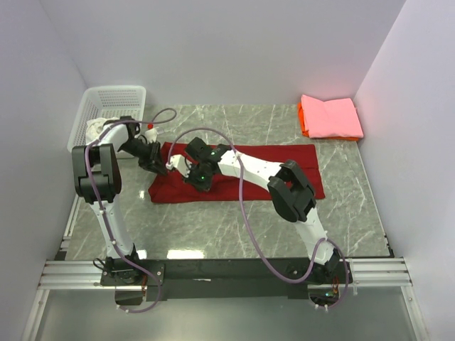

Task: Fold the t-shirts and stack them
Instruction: Fold the tshirt

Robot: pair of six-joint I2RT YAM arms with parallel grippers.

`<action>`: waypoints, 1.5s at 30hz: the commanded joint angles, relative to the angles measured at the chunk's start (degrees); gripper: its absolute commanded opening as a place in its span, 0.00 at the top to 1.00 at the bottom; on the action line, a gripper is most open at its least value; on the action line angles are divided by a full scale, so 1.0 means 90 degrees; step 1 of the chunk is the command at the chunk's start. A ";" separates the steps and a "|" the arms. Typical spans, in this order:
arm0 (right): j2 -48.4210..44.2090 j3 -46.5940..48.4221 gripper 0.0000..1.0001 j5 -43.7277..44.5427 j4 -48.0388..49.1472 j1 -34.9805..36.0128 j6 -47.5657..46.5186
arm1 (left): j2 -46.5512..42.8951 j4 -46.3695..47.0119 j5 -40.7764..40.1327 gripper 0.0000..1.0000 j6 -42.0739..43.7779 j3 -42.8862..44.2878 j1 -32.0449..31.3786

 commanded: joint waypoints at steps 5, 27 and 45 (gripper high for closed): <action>-0.0472 0.0781 1.00 0.0081 -0.0029 -0.0624 0.0000 | 0.0059 -0.0511 0.0387 0.84 -0.0032 0.0882 -0.0018; -0.0101 0.0831 0.62 -0.0378 -0.0625 -0.0138 0.0351 | 0.0099 -0.0590 0.0301 0.54 -0.0404 0.0601 0.0158; 0.0212 0.0996 0.56 -0.0173 -0.0576 -0.0001 0.0420 | 0.0176 -0.0209 -0.0853 0.56 -0.0648 0.0151 0.0227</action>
